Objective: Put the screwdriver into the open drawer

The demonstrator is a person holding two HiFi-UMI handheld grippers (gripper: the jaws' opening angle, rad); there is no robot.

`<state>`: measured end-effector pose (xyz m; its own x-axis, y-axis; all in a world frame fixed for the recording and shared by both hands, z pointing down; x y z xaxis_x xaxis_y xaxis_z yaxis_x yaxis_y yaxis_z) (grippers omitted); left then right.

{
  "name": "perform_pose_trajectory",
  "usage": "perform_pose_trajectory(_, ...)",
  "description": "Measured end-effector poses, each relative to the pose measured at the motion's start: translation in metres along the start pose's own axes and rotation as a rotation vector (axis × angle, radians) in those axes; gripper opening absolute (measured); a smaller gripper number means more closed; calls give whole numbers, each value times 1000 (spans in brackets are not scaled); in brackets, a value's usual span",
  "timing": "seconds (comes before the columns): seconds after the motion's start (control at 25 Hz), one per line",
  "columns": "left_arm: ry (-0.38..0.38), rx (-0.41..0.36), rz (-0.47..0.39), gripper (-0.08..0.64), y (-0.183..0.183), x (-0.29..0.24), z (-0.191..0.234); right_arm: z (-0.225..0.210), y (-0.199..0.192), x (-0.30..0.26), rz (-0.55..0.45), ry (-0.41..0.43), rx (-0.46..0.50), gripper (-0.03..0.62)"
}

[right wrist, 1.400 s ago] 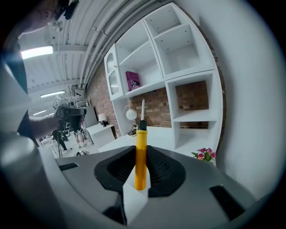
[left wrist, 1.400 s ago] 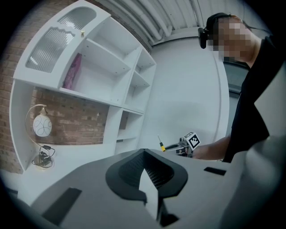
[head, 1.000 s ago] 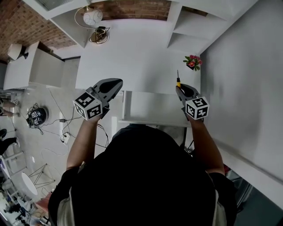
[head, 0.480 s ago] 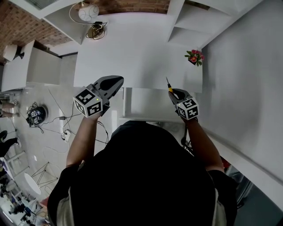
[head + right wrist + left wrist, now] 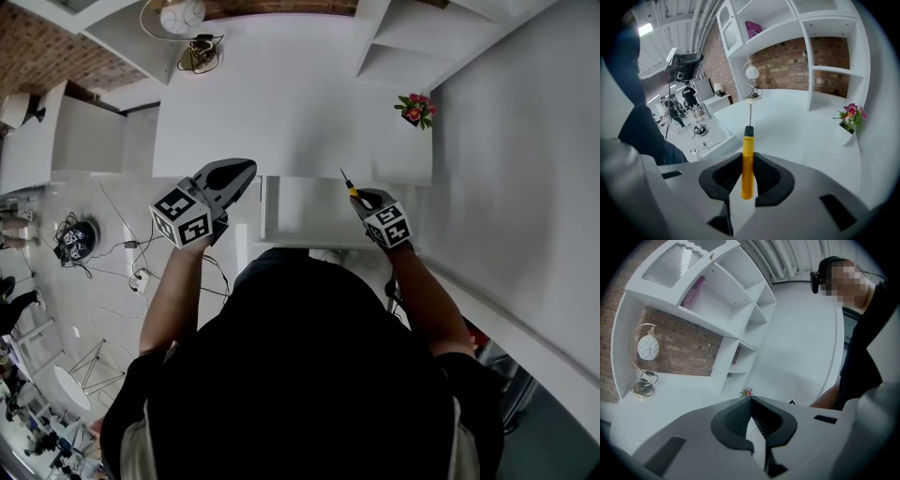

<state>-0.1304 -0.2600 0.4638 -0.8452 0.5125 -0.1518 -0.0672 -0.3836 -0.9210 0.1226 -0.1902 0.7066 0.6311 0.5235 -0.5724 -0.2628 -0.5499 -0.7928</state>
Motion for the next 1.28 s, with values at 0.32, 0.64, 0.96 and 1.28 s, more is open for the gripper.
perform_pose_trajectory(0.32, 28, 26, 6, 15, -15, 14, 3, 9, -45, -17, 131, 58, 35, 83)
perform_pose_trajectory(0.64, 108, 41, 16, 15, -34, 33, 13, 21, -81, -40, 245, 128, 98, 83)
perform_pose_trajectory(0.96, 157, 57, 35, 15, -52, 51, 14, 20, -117, -62, 315, 155, 133, 83)
perform_pose_trajectory(1.28, 184, 63, 51, 15, -64, 58, 17, 19, -143, -80, 386, 185, 202, 83)
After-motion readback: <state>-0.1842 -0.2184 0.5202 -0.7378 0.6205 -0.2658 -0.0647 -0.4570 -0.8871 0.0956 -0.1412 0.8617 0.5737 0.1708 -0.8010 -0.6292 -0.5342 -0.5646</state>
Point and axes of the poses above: the fingertips, and each gripper's own axes: x backward along the fingers, z to its left, y out of its top, the point moved 2 cm from there along x, backward along the fingers, and after that the axes turned 10 degrees about -z, right-handed, at the moved point
